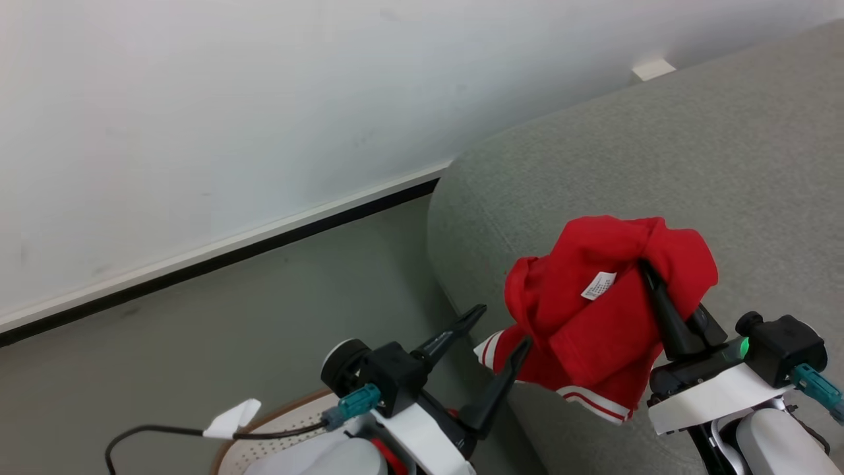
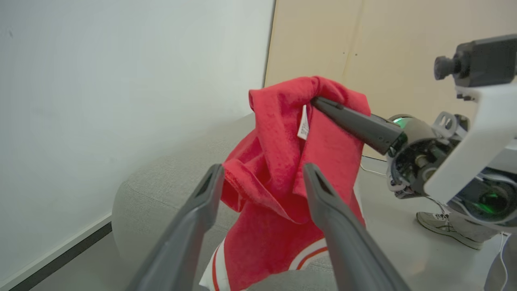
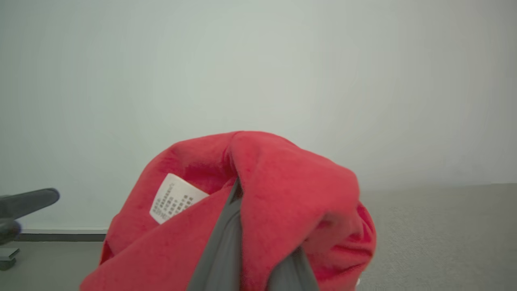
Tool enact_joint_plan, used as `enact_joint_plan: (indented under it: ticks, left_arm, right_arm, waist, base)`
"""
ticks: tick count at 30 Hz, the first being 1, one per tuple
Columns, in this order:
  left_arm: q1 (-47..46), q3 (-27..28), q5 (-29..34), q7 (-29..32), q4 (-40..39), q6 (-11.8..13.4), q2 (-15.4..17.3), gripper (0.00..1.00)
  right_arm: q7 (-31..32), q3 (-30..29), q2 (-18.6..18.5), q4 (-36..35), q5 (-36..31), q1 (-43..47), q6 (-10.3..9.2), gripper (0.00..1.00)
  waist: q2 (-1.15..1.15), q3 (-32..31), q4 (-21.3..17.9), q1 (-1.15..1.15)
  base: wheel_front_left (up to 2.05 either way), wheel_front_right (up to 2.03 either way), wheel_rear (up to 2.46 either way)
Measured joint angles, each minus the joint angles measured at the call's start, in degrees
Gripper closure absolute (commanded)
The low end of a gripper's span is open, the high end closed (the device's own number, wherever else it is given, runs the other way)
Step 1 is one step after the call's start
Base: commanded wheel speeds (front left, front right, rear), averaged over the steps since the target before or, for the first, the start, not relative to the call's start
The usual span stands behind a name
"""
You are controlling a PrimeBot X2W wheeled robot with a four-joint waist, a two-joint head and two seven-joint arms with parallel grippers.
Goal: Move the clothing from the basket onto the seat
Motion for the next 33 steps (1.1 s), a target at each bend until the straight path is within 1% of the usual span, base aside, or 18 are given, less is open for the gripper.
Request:
enact_joint_plan:
  ticks: [4,10,16,19,24,25,26,33]
  left_arm:
    - [0.0,0.4,0.5,-0.1,0.3,-0.3,-0.2,0.0]
    - [-0.2,0.6,1.8,-0.1,0.4,-1.1,-0.4,0.0]
    - [-2.0,0.3,2.9,-0.1,0.7,-1.7,0.0,0.0]
    - [-3.3,0.1,3.5,0.1,0.8,-1.9,0.2,0.0]
    - [-5.5,-0.1,3.9,0.8,0.4,-2.3,0.9,0.0]
    - [-5.5,-0.1,3.9,0.8,0.4,-2.3,0.9,0.0]
    - [-6.2,0.0,4.1,0.9,-0.1,-2.3,1.3,0.0]
    - [-9.1,0.5,4.9,1.6,-1.6,-2.3,2.5,0.0]
  right_arm:
    - [0.0,-0.7,0.0,-0.7,-0.1,0.5,0.0,1.0]
    - [0.0,-2.1,-0.2,-1.6,-0.5,0.3,0.0,1.0]
    - [0.0,-4.4,-2.0,-1.6,-0.3,-4.8,0.0,1.0]
    - [0.0,-5.2,-3.9,-0.9,1.4,-8.6,0.05,1.0]
    - [0.0,-7.5,-8.6,2.2,3.6,-16.1,0.07,1.0]
    - [0.0,-7.5,-8.6,2.2,3.6,-16.1,0.07,1.0]
    - [0.0,-8.9,-10.3,3.5,4.3,-19.1,0.07,1.0]
    - [0.0,-13.4,-15.3,9.9,2.6,-28.3,0.07,1.0]
  waist:
    - [0.0,0.6,-1.2,0.0]
    - [0.0,1.7,-1.1,0.0]
    - [0.0,4.6,0.1,0.0]
    - [0.0,6.7,1.1,0.0]
    - [0.0,10.7,3.7,0.0]
    - [0.0,10.7,3.7,0.0]
    - [0.0,12.5,5.0,0.0]
    - [0.0,19.2,9.4,0.0]
  base:
    - [0.0,0.0,0.0]
    - [0.0,0.0,0.0]
    - [0.0,0.0,0.0]
    - [0.0,0.0,0.0]
    - [0.0,0.0,0.0]
    - [0.0,0.0,0.0]
    - [0.0,0.0,0.0]
    - [0.0,0.0,0.0]
